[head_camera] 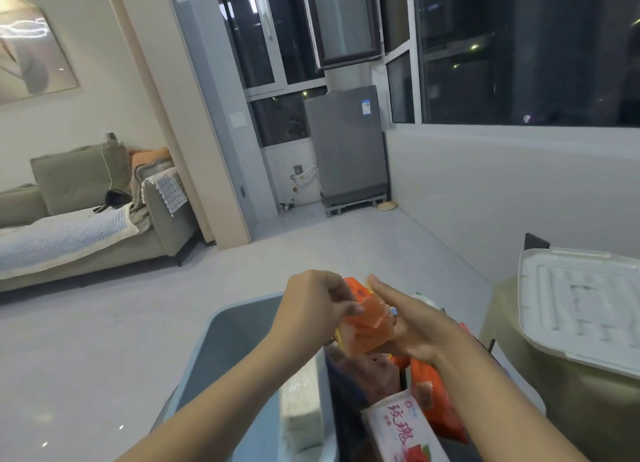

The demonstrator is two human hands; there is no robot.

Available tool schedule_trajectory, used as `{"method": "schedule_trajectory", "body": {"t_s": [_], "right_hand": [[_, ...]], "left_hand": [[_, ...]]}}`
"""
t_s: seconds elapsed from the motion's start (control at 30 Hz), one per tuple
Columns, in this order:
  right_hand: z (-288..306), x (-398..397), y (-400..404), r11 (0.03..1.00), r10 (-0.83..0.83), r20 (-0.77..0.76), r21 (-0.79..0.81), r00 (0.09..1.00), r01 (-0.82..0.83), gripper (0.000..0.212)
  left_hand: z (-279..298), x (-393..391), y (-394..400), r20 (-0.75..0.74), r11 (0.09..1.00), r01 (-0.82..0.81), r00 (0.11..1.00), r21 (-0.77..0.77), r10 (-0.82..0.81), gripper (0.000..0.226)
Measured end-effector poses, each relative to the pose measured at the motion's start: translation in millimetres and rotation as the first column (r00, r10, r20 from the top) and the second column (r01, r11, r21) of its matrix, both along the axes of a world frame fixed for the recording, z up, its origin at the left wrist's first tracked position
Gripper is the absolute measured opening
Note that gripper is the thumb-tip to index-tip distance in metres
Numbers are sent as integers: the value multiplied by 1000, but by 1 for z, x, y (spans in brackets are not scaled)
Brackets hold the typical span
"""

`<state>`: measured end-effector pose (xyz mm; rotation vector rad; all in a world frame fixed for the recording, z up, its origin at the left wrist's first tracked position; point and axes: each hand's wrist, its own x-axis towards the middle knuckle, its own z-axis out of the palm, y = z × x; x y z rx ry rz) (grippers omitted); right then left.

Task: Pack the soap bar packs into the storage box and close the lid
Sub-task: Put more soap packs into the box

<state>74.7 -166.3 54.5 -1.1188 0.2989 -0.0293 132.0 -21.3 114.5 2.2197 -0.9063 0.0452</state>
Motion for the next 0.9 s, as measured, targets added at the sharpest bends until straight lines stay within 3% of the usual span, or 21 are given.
{"method": "schedule_trajectory", "body": {"t_s": [0.07,0.17,0.3,0.4,0.47,0.53,0.73,0.9], "right_hand": [[5,-3,11,1000,-10,48,-19,999,11,27],[8,-7,24,996,-84,95,-31,992,88,36],[16,-14,37,992,-117,183,-32,976,125,37],[20,-16,46,991,-119,251,-26,961,130,38],[23,-15,57,992,-107,272,-40,956,122,37],[24,-13,68,993,-83,273,-54,958,102,37],[25,8,97,987,-3,165,-158,986,30,36],[26,33,121,978,94,24,-187,995,-88,44]], "left_hand": [[1,-6,10,-7,1000,12,1000,-2,-12,10],[2,-4,27,-59,999,-6,998,-46,4,12],[-1,-1,45,-366,949,-107,931,-298,-10,25],[-4,0,54,-601,930,-194,799,-313,-35,56],[-1,0,61,-735,912,-188,659,-364,-158,54],[2,0,70,-768,891,-192,599,-413,-227,43],[-8,10,112,-721,867,-202,655,-456,-227,20],[-17,24,144,-672,901,-202,730,-384,-123,18]]}}
